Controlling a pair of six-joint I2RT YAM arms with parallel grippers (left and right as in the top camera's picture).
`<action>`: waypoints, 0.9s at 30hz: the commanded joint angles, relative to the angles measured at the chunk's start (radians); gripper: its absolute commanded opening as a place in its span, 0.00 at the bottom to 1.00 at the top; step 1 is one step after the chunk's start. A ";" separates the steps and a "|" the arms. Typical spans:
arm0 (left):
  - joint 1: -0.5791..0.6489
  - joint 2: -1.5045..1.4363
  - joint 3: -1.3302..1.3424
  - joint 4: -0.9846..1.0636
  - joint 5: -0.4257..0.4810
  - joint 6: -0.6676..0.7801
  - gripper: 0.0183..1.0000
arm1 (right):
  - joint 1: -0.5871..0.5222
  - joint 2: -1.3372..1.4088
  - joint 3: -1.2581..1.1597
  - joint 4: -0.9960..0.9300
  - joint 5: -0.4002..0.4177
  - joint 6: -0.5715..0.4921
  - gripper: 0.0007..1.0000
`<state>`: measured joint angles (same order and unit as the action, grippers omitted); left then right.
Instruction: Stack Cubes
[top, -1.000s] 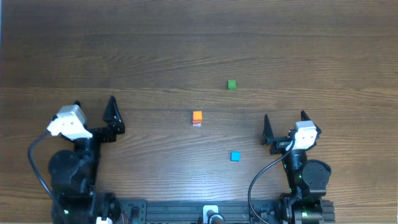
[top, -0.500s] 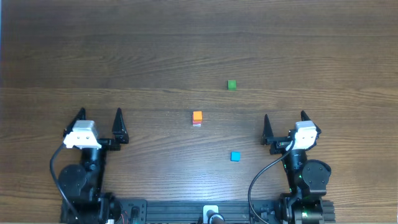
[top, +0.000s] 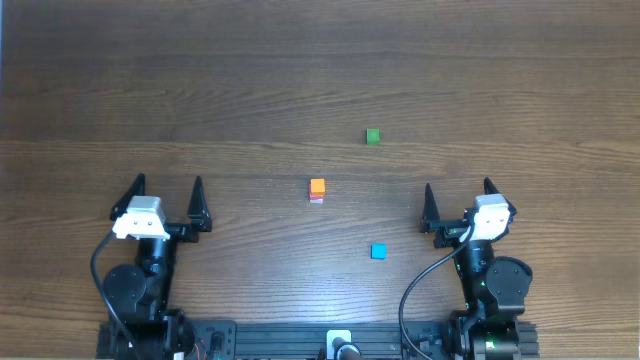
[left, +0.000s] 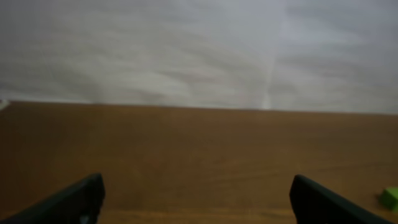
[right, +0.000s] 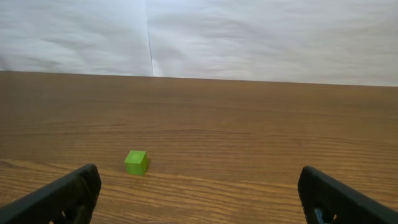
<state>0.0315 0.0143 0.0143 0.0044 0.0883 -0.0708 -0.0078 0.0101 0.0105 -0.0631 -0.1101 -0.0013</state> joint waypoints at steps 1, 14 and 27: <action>0.005 -0.011 -0.008 -0.058 0.027 0.015 1.00 | -0.006 -0.004 -0.005 -0.004 0.003 -0.004 0.99; 0.005 -0.011 -0.008 -0.072 0.027 0.011 1.00 | -0.006 -0.004 -0.005 -0.004 0.003 -0.004 0.99; 0.005 -0.008 -0.008 -0.072 0.027 0.011 1.00 | -0.006 -0.004 -0.005 -0.004 0.003 -0.004 0.99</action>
<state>0.0315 0.0135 0.0116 -0.0673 0.1020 -0.0708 -0.0078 0.0101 0.0105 -0.0631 -0.1101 -0.0006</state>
